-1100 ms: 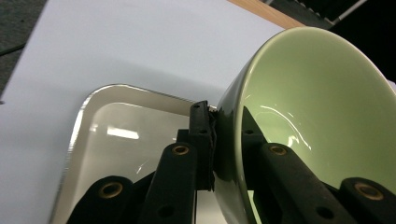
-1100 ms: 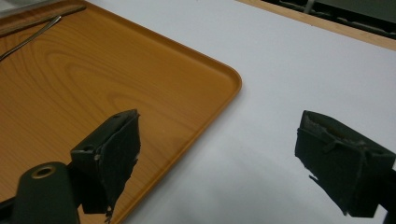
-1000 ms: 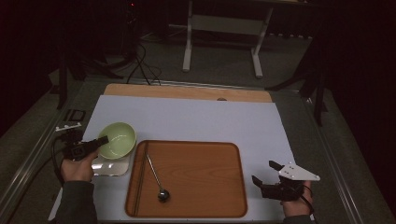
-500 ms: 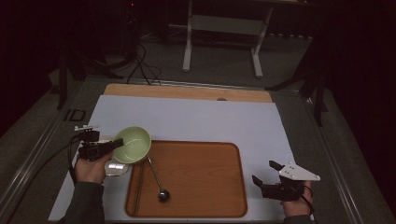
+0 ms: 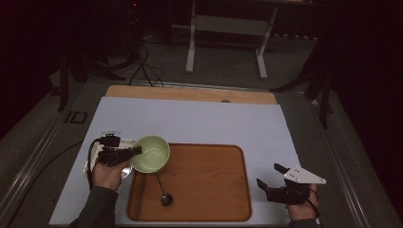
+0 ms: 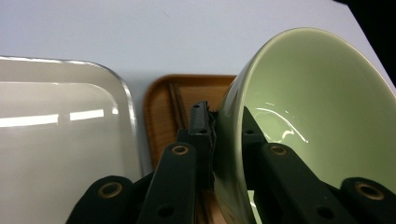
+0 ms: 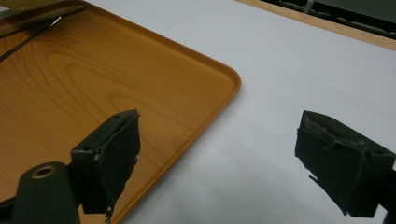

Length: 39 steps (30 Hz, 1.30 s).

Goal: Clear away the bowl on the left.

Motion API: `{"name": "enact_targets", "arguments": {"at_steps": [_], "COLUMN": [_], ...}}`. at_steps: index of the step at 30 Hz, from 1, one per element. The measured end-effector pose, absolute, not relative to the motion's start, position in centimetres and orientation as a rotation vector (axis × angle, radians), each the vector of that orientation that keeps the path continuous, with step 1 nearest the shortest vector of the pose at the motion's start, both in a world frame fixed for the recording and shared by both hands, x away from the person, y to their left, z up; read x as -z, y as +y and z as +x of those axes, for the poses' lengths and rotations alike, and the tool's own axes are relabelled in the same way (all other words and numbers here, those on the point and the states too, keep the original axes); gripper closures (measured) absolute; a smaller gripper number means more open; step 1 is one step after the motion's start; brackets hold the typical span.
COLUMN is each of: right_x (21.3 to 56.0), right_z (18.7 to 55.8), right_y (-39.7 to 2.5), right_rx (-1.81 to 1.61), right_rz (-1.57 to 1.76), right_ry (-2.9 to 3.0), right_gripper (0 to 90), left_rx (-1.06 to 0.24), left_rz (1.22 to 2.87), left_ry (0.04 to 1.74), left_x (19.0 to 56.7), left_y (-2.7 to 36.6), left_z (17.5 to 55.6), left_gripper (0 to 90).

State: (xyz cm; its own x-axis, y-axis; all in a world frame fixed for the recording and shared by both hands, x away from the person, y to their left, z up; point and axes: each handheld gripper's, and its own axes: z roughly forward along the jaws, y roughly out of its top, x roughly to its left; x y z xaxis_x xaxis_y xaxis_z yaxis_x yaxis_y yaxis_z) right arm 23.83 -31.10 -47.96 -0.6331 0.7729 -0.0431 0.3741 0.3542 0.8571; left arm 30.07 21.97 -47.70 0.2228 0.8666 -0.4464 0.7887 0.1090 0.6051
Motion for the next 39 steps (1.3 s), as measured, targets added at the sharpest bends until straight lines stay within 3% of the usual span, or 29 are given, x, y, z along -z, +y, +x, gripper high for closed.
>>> {"name": "enact_targets", "arguments": {"at_steps": [20,39], "right_x": [48.0,48.0], "right_z": [23.8,23.8], "right_y": [-31.1,-30.9], "right_rx": [-1.202,-1.179], "right_rz": [0.994,0.977], "right_ry": [2.183,2.193], "right_gripper": [13.4,13.5], "left_rx": [-0.028,0.018], "left_rz": [1.863,1.965], "left_ry": [1.461,1.41], "left_x": [49.4,50.4], "left_y": [15.9,14.0], "left_z": [29.8,29.1], "left_gripper": [81.8,81.8]}}
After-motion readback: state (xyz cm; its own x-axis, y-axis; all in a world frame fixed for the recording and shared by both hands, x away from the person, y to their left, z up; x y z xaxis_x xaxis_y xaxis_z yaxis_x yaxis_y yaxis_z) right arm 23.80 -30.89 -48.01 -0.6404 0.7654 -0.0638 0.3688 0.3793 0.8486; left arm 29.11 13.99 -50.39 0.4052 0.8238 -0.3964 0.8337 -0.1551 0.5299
